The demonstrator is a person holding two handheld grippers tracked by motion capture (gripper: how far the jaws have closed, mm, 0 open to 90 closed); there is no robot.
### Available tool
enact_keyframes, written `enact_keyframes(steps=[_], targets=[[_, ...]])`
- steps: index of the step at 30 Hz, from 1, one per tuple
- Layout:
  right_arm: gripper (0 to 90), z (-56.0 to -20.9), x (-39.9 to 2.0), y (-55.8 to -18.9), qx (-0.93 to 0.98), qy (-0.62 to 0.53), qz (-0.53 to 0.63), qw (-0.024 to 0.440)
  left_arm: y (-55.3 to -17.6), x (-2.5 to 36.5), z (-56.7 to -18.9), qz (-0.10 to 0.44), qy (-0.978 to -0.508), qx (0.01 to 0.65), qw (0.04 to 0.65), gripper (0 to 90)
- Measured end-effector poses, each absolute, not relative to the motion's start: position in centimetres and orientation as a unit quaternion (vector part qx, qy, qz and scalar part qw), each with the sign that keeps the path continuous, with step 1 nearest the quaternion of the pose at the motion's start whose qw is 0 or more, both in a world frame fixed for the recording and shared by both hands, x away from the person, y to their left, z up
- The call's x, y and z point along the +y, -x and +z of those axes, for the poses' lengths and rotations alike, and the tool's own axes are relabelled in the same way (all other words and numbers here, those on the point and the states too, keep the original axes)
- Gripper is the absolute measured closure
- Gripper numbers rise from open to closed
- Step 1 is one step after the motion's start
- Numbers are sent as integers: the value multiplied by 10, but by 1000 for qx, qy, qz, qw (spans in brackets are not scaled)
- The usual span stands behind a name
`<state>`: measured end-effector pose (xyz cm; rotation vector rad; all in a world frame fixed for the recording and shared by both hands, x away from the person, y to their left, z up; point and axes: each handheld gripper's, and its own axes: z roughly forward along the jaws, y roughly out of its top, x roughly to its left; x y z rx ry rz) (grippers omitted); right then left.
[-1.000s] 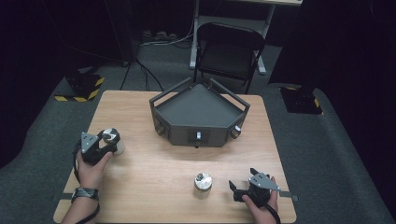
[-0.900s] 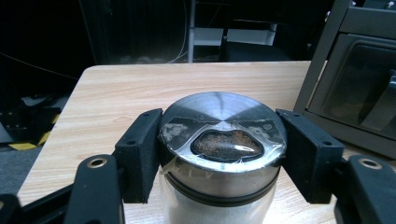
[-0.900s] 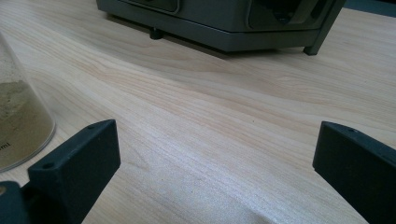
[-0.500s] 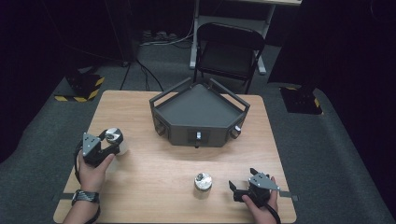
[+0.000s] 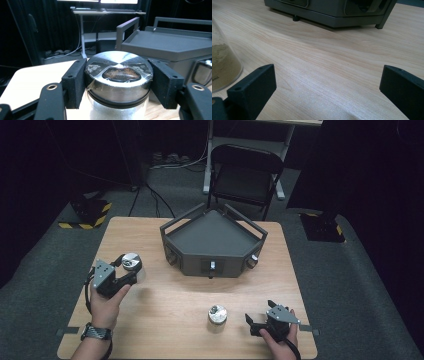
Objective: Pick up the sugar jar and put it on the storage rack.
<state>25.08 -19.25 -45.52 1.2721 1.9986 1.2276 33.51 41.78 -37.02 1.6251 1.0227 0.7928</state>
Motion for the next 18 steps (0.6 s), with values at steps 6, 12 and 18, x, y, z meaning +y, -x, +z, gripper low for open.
enact_keyframes(steps=[6, 12, 18], targets=[[7, -455, -193, -251, 728, -463, 448, 234, -337, 409, -360, 323, -676, 415, 516, 351], [7, -456, -194, -251, 728, -463, 449, 233, -339, 400, -350, 323, -675, 406, 524, 351], [7, -456, -196, -251, 724, -467, 452, 230, -341, 391, -341, 316, -677, 396, 533, 351]])
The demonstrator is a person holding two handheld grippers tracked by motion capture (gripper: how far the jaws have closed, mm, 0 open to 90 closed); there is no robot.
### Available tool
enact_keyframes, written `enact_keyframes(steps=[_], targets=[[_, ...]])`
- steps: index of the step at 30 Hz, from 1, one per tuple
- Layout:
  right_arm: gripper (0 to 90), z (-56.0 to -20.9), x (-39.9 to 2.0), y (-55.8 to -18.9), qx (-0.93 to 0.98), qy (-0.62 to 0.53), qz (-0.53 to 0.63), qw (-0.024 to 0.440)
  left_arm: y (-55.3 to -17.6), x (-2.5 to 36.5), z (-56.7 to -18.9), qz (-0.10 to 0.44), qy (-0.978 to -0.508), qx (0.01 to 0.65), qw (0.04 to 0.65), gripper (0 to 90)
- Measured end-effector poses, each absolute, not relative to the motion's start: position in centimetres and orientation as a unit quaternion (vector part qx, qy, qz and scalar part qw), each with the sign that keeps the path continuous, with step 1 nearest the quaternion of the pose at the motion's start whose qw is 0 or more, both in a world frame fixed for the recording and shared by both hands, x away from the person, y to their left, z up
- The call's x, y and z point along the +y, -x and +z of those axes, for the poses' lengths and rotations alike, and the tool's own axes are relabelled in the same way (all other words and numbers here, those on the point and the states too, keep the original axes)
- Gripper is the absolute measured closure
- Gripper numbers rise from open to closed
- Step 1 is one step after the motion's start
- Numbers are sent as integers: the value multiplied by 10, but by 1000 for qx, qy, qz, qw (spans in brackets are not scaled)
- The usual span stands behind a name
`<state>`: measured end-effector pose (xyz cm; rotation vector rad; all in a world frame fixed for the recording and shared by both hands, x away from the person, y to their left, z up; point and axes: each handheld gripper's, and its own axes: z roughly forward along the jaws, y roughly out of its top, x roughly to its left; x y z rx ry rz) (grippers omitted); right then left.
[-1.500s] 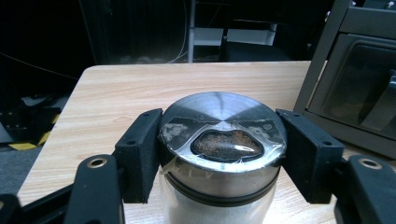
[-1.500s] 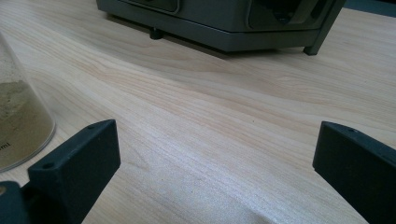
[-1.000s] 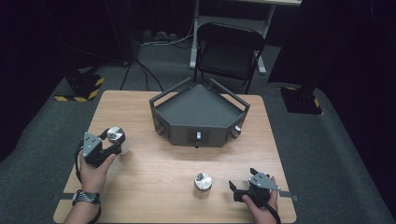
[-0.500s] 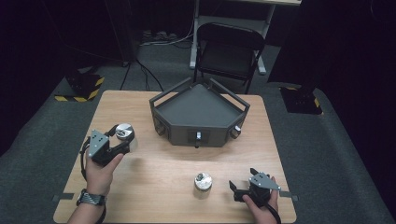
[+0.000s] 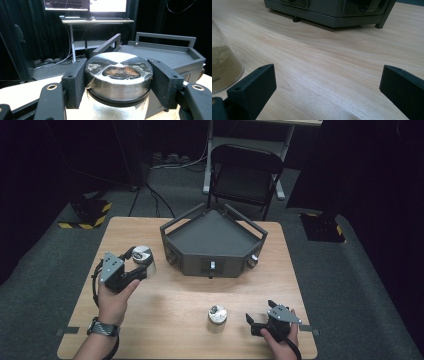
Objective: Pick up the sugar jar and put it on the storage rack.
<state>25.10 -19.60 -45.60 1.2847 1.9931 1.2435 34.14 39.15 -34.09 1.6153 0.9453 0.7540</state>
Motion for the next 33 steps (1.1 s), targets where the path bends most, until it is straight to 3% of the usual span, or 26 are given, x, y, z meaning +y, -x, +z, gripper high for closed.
enact_keyframes(steps=[33], targets=[[7, -456, -198, -252, 727, -464, 454, 225, -376, 333, -304, 294, -672, 374, 568, 351]])
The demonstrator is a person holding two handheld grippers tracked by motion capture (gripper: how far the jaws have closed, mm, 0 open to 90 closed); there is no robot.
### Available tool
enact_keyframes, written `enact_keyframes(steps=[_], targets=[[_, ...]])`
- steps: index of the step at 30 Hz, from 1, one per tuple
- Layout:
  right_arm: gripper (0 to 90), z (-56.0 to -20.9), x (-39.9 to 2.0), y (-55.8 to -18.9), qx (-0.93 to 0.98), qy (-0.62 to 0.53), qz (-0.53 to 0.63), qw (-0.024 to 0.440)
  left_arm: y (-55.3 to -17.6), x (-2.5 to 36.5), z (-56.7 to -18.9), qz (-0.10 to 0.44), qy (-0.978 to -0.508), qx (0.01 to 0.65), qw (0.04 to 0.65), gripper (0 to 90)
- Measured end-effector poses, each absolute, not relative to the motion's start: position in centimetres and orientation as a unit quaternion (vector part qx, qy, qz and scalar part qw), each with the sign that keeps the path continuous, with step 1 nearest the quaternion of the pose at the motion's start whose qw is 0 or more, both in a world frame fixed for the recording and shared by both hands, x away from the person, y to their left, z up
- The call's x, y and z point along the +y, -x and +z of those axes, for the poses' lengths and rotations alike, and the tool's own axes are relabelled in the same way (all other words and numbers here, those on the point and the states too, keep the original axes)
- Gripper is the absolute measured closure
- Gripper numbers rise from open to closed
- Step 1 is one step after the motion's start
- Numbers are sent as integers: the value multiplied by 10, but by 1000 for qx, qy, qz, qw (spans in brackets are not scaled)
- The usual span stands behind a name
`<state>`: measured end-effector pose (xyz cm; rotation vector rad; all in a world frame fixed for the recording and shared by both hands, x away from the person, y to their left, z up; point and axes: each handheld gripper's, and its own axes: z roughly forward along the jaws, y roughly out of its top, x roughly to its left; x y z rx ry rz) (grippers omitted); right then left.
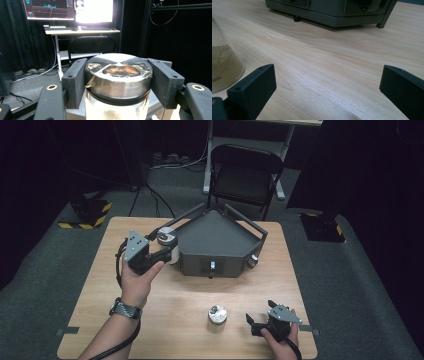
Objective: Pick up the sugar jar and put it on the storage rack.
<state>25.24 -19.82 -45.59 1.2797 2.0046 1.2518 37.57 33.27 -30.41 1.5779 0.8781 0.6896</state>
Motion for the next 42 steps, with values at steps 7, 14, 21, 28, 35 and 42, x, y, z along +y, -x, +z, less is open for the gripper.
enact_keyframes(steps=[7, 14, 21, 28, 35, 42], targets=[[7, -456, -199, -252, 726, -465, 455, 224, -386, 317, -303, 292, -670, 370, 574, 351], [7, -456, -199, -252, 725, -465, 457, 223, -397, 304, -304, 289, -670, 372, 573, 351], [7, -457, -201, -253, 723, -466, 459, 221, -408, 293, -309, 286, -678, 374, 565, 351], [7, -457, -201, -252, 722, -466, 460, 223, -421, 281, -313, 283, -683, 377, 558, 351], [7, -458, -202, -251, 720, -467, 463, 222, -435, 272, -317, 282, -682, 384, 555, 351], [7, -459, -203, -251, 716, -469, 468, 221, -447, 264, -326, 279, -686, 394, 544, 351]])
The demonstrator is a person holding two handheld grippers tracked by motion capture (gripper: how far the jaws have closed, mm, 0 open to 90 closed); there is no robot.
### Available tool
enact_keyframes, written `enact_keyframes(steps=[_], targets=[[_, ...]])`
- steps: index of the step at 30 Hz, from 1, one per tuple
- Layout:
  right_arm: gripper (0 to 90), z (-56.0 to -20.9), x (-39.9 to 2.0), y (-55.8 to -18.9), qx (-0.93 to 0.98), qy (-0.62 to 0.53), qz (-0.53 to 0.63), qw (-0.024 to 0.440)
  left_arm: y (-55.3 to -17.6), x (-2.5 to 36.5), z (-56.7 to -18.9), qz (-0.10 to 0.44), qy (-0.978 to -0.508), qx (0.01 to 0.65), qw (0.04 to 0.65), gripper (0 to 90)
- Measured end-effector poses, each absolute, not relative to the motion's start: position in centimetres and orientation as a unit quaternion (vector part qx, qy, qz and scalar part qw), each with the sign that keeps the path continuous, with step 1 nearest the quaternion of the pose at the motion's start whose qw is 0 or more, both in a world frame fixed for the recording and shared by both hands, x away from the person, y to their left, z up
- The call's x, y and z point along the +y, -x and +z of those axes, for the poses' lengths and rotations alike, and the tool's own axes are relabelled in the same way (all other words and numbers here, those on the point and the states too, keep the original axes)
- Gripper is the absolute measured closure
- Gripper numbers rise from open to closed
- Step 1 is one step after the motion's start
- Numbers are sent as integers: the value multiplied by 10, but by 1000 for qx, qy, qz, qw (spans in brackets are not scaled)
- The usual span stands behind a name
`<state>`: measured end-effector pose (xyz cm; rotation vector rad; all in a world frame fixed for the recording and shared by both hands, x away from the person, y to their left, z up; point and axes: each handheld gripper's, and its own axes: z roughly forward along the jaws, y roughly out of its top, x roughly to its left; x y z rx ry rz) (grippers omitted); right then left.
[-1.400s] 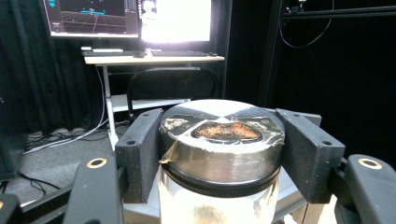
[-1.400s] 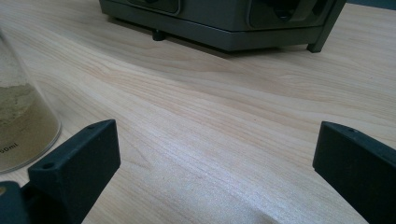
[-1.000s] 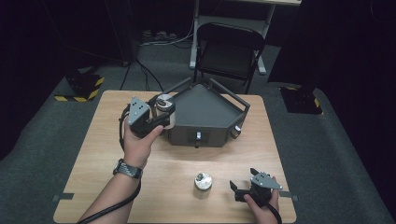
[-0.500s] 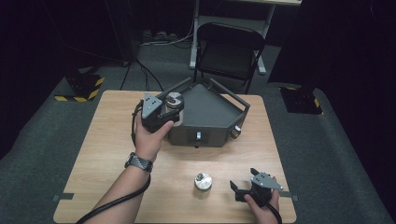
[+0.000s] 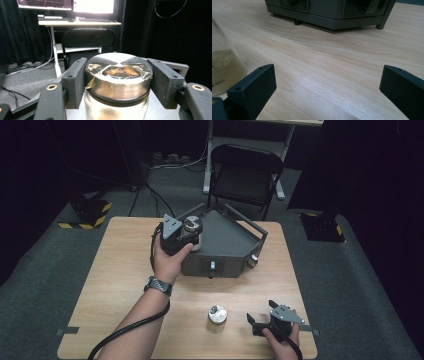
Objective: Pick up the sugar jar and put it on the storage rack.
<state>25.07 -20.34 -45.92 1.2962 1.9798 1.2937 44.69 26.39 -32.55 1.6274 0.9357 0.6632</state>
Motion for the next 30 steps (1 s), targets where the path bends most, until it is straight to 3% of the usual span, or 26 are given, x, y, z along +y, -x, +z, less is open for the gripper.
enact_keyframes(steps=[30], targets=[[7, -461, -208, -251, 710, -470, 478, 215, -469, 247, -338, 279, -697, 403, 523, 351]])
